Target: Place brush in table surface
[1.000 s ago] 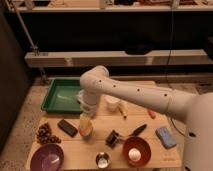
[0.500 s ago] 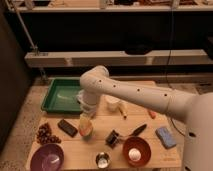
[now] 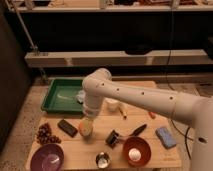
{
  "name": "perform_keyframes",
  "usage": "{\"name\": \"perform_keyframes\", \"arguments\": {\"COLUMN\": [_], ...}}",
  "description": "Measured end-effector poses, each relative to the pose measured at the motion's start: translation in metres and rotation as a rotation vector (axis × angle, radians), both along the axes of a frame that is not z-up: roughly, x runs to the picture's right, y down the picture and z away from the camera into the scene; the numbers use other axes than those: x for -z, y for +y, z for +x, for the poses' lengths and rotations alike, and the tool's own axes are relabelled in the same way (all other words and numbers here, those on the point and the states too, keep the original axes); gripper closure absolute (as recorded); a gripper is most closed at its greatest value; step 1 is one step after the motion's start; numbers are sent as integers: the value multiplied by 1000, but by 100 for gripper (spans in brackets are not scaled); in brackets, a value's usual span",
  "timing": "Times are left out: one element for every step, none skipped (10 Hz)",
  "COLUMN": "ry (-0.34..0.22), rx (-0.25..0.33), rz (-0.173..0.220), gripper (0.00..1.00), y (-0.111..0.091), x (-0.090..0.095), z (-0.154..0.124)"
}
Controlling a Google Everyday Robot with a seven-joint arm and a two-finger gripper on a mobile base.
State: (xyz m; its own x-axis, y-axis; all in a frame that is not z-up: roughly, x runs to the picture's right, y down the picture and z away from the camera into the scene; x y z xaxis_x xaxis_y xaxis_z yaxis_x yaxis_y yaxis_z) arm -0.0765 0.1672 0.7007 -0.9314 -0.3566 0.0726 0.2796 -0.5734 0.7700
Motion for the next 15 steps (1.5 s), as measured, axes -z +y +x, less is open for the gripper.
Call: {"name": "perform_keyframes", "arguments": {"ry": [-11,-18,-21,-26,-27,-20,-12,-5,3,8,8,9,18,52,57], "rx": [11,15,16,18,23,20,15,7,-5,-16,-25,-27,-30,-45,-47], "rz": [4,8,11,14,13,13,14,21,29,36,44,48,47,43,43], "gripper": [38,38,38,38,38,38,38,38,38,38,38,38,38,38,38], "y": [11,19,23,26,32,38,43,45,48,48,48,48,50,52,52], "x": [8,13,14,14,13,12,12,12,12,12,12,12,12,11,11], "z": [8,16,22,29,36,44,53,61,74,82,86,89,92,99,100]}}
